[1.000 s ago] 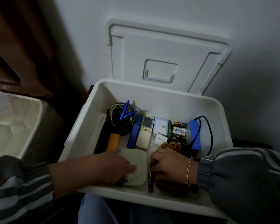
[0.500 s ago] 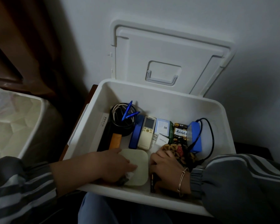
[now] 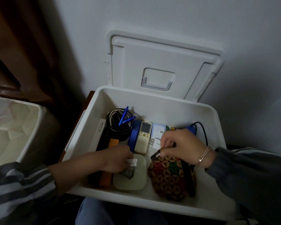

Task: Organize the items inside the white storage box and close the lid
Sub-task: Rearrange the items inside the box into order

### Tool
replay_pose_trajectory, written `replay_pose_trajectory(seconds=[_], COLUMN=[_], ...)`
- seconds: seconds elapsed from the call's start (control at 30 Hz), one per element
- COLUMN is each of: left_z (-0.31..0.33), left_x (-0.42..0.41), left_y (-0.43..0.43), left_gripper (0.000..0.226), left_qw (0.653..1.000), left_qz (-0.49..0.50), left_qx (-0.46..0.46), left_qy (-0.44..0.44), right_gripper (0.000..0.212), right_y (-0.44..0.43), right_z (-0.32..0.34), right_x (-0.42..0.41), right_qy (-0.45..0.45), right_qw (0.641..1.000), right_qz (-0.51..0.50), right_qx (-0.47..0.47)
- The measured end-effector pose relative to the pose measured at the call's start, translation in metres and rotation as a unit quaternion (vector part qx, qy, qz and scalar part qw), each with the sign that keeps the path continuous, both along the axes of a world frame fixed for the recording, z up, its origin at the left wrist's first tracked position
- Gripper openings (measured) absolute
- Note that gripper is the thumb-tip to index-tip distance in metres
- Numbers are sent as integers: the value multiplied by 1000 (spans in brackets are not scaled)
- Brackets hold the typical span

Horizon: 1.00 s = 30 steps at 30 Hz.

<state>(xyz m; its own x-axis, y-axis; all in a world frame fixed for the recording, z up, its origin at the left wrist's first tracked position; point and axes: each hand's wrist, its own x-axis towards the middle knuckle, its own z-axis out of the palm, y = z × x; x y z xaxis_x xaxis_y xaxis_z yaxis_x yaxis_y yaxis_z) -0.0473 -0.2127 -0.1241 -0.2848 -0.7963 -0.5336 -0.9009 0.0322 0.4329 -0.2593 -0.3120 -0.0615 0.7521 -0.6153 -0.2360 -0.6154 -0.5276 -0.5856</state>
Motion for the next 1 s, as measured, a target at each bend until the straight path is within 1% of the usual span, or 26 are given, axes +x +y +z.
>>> replay_pose_trajectory(seconds=[0.07, 0.1, 0.13, 0.17, 0.2, 0.23, 0.27, 0.3, 0.33, 0.37, 0.43, 0.5, 0.53, 0.57, 0.6, 0.63, 0.7, 0.73, 0.8, 0.87, 0.93, 0.97, 1.0], left_z=[-2, -3, -2, 2, 8, 15, 22, 29, 35, 40, 44, 43, 42, 39, 34, 29, 18, 13, 5, -3, -10, -14, -18], left_x=[-4, -7, -11, -17, -23, -31, -38, -45, -51, -55, -63, -65, -64, -61, -58, -54, -50, -50, -51, -53, -57, -60, -63], left_y=[-3, -3, -5, -8, -12, -18, -24, -30, -35, -39, -47, -55, -58, -60, -61, -61, -59, -58, -59, -63, -67, -69, -72], left_gripper=[22, 33, 45, 54, 57, 55, 48, 41, 33, 27, 19, 14, 11, 10, 10, 12, 14, 15, 18, 20, 21, 21, 21], left_qw=[995, 993, 992, 992, 986, 968, 941, 910, 885, 871, 858, 854, 856, 866, 879, 893, 912, 920, 932, 941, 948, 950, 950], left_qz=[-15, -2, 28, 73, 125, 177, 222, 255, 277, 285, 288, 311, 329, 345, 355, 355, 347, 339, 321, 302, 284, 277, 273], left_qx=[-43, -63, -82, -97, -102, -91, -64, -34, -16, -15, -27, -32, -39, -54, -74, -90, -101, -102, -106, -108, -109, -111, -115], left_qy=[-84, -103, -88, -36, 48, 150, 248, 326, 375, 399, 424, 417, 396, 359, 310, 262, 194, 170, 131, 108, 95, 94, 95], right_gripper=[20, 20, 20, 19, 18, 18, 17, 17, 17, 16, 16, 18, 21, 24, 25, 26, 27, 28, 35, 48, 53, 56, 64], right_y=[-9, -13, -15, -16, -17, -17, -17, -16, -16, -17, -21, -27, -31, -33, -35, -35, -31, -29, -30, -34, -38, -38, -37], right_z=[9, 11, 13, 13, 14, 14, 15, 15, 15, 15, 15, 15, 13, 11, 7, 2, -12, -19, -27, -30, -30, -31, -31], right_x=[-9, -13, -16, -19, -22, -23, -24, -25, -26, -26, -28, -30, -30, -31, -30, -28, -23, -21, -19, -18, -17, -17, -19], right_qy=[-45, -58, -67, -76, -85, -96, -107, -117, -128, -139, -158, -142, -107, -51, 20, 96, 214, 260, 336, 405, 465, 482, 489], right_qw=[995, 992, 989, 987, 985, 983, 982, 980, 978, 976, 972, 977, 984, 991, 991, 980, 934, 908, 860, 825, 812, 805, 798], right_qz=[-81, -108, -126, -138, -145, -150, -153, -155, -160, -165, -172, -156, -132, -88, -23, 52, 185, 232, 294, 315, 295, 293, 297], right_qx=[28, 33, 36, 36, 37, 37, 36, 33, 30, 27, 21, -9, -44, -88, -132, -168, -217, -232, -249, -237, -194, -186, -191])
